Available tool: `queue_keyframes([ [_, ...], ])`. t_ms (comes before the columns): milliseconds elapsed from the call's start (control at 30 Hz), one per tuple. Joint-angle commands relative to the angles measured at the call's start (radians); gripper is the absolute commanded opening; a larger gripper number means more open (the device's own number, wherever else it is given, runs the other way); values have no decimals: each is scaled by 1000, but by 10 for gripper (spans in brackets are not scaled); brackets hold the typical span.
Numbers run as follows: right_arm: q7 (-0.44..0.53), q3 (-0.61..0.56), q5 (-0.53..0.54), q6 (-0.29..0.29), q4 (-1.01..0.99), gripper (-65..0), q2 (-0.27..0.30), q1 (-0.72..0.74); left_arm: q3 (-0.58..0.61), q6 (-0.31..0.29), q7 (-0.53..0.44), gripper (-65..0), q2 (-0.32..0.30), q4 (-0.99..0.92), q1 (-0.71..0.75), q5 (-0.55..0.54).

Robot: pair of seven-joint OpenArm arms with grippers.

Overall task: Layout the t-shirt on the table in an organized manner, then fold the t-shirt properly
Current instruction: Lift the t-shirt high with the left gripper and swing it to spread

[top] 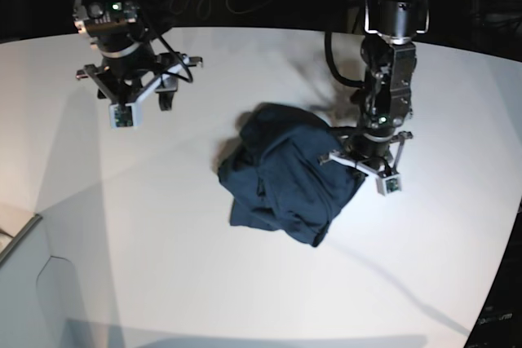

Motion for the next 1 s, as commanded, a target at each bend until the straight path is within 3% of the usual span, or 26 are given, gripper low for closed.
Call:
queue_keyframes([
  [0,22,1,-1,2,16,-348,3,3,-1,-5,-30,-649,-1,72,-7,0],
  [167,22,-1,-1,2,16,-348,3,3,2,-5,-30,-648,0,453,51,0],
  [400,22,-1,-1,2,16,-348,6,3,-1,-1,-30,-648,-9,734,-7,0],
  [633,22,1,-1,2,16,-348,6,-2,-4,-1,16,-648,-11,859,-109,3],
  [767,22,1,-1,2,16,-348,3,-6,1,-2,76,-648,-11,859,-167,1],
  [967,22,1,-1,2,16,-348,0,-10,2,-2,76,-648,0,858,-199,1],
])
